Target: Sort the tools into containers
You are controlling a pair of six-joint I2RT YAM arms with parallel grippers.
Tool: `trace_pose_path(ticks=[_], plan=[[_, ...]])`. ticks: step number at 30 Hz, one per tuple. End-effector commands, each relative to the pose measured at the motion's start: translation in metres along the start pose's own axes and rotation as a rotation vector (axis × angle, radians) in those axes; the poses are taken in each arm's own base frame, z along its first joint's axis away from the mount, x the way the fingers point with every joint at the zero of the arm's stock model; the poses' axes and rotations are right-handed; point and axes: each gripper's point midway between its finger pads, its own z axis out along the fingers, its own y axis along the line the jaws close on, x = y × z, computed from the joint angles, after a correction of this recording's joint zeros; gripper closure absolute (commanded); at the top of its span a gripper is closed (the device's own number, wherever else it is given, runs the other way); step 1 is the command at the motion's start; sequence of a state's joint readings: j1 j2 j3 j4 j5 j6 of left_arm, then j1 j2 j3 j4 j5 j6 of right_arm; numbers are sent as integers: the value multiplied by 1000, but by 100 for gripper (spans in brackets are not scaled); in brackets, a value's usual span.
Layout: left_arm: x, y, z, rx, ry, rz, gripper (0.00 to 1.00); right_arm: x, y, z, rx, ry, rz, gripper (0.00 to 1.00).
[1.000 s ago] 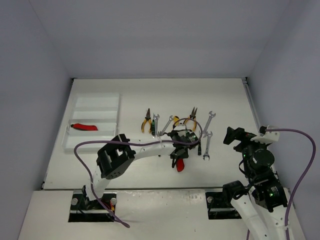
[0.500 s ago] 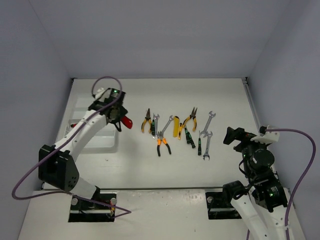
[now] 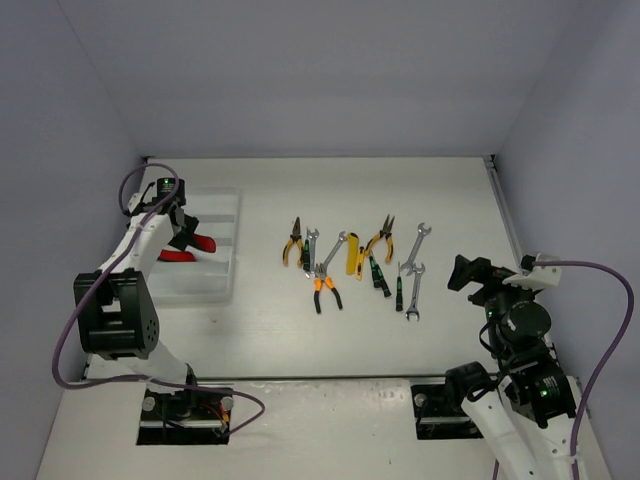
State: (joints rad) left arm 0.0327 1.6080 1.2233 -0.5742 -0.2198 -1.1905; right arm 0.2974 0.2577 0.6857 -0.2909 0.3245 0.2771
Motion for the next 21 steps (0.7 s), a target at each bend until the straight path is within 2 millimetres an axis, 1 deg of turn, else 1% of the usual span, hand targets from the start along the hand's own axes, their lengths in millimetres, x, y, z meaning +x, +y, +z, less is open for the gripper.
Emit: trace_pose_path(ticks=[1,2,6,9,12,15,21], plan=[[-12,-32,6,66,-17,-91,97,-17,9,2,-33,-62,31,0],[-9,-32,13,51,-10,-104,96,-17,9,2,-32,-62,31,0],[-3,-30,26,29,1,-140,96,-16,10,3,-33,-59,28,0],[3,-28,28,25,11,-158,91,-16,9,3,-30,-58,28,0],[7,-23,27,16,5,-156,84,-16,8,3,-28,-59,28,0],[8,-20,27,13,5,-161,75,-16,9,3,-28,-60,29,0],[13,-15,18,16,10,-153,53,-16,8,4,-23,-61,28,0]])
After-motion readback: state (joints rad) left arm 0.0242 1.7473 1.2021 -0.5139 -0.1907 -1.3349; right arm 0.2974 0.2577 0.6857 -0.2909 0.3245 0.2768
